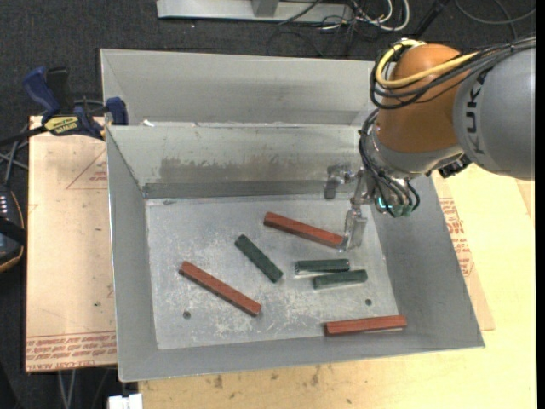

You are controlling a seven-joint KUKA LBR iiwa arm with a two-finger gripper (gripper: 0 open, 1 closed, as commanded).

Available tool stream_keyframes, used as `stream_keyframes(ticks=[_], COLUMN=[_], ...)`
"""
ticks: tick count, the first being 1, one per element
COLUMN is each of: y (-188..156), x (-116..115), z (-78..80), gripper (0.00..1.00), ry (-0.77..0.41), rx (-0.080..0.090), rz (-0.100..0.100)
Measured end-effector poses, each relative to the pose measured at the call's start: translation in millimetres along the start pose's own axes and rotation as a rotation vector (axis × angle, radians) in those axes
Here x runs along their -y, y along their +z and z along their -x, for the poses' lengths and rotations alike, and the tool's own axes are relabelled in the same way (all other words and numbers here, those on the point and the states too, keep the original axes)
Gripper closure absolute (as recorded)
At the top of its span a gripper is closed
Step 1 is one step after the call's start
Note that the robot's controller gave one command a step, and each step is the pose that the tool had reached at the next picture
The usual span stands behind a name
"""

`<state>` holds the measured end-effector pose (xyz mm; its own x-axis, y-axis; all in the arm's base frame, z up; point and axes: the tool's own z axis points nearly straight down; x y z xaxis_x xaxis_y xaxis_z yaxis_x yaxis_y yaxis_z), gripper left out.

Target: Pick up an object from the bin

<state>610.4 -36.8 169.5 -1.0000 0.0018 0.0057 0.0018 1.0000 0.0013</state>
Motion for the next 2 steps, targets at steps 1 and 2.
stream_keyframes(ticks=[1,2], y=[-5.0,67.2], x=[-0.1,-15.9], z=[1.7,22.6], gripper=[0.00,0.00], ry=[-0.001,0.108], rx=[0.008,0.012], rz=[-0.001,0.001])
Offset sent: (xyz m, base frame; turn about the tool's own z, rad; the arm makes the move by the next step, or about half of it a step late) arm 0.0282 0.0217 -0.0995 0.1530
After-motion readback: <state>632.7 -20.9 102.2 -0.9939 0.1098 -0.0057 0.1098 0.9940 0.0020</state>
